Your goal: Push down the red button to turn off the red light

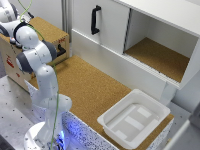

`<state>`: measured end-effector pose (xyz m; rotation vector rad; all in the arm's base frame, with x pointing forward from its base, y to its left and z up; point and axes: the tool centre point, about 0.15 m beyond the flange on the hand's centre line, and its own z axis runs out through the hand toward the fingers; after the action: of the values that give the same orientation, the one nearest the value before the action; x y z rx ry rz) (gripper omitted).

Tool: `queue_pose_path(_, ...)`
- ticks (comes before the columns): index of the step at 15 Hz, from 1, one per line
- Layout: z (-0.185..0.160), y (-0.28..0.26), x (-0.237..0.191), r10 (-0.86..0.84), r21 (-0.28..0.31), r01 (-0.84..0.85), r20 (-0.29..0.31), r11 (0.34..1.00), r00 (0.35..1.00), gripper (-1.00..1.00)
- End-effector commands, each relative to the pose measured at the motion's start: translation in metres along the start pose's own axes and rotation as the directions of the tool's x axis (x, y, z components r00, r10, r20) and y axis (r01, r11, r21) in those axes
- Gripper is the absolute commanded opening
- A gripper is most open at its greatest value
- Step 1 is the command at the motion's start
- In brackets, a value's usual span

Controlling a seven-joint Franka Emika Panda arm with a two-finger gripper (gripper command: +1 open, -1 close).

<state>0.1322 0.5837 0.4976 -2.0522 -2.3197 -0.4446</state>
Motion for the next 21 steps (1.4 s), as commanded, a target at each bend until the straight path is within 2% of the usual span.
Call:
queue_pose_path(1, 0.012, 0.013, 0.043, -0.006, 0.009, 0.005, 0.182, 1.0, 0.983, -1.0)
queue_pose_path(3, 0.022, 0.015, 0.044, -0.006, 0.011, 0.003, 0.195, 1.0, 0.981, -1.0)
queue_pose_path(4, 0.027, 0.016, 0.043, -0.006, -0.007, 0.008, 0.203, 1.0, 0.979, -1.0)
queue_pose_path(8, 0.037, 0.012, 0.032, -0.017, 0.003, 0.017, 0.236, 1.0, 0.972, -1.0)
queue_pose_path(11, 0.059, 0.022, 0.026, 0.019, 0.001, -0.02, 0.257, 1.0, 0.966, -1.0)
queue_pose_path(14, 0.051, 0.016, 0.026, 0.011, 0.017, -0.016, 0.241, 1.0, 0.97, -1.0)
queue_pose_path(19, 0.003, 0.025, 0.038, 0.028, 0.042, -0.036, 0.166, 0.998, 0.986, -1.0)
queue_pose_path(21, 0.01, 0.027, 0.04, 0.029, 0.035, -0.036, 0.178, 0.999, 0.984, -1.0)
